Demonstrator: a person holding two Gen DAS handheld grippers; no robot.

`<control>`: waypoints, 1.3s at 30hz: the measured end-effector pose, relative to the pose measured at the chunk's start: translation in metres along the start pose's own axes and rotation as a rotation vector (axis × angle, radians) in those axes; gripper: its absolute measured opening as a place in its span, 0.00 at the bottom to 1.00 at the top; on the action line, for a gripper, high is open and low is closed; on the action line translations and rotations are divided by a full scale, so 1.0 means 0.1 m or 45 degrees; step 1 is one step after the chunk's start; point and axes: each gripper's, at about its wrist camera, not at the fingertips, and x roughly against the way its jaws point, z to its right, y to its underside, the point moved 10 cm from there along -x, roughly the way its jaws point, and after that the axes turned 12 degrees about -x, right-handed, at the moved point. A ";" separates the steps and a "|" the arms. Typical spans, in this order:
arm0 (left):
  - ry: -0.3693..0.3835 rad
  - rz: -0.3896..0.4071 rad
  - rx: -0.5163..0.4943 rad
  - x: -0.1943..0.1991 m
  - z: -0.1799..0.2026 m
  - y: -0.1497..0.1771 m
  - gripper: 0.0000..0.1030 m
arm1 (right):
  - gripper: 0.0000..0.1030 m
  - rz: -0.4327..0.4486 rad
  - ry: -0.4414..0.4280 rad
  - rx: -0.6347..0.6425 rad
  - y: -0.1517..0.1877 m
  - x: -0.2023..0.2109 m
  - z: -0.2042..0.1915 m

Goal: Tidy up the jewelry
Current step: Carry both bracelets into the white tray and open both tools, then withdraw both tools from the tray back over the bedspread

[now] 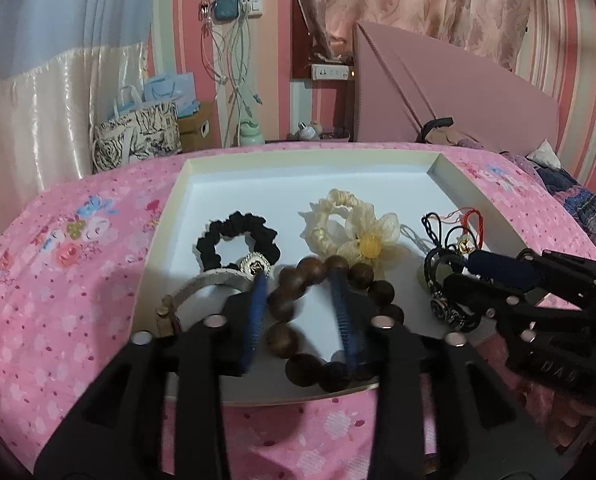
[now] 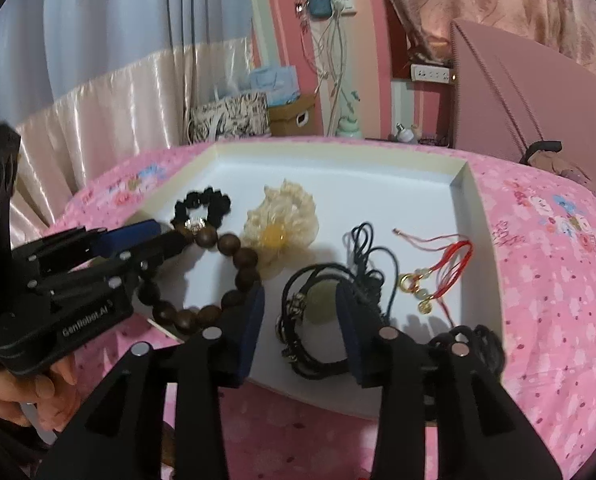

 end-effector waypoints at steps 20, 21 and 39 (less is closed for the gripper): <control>-0.106 0.105 0.024 0.73 -0.37 -0.31 0.70 | 0.52 0.129 0.113 -0.122 -0.32 0.87 0.48; -0.115 0.098 0.022 0.77 -0.39 -0.26 0.73 | 0.52 0.083 0.149 -0.095 -0.14 0.85 0.53; 0.074 0.014 -0.056 1.01 0.54 0.65 0.73 | 0.12 -0.156 0.166 -0.040 0.79 0.50 0.54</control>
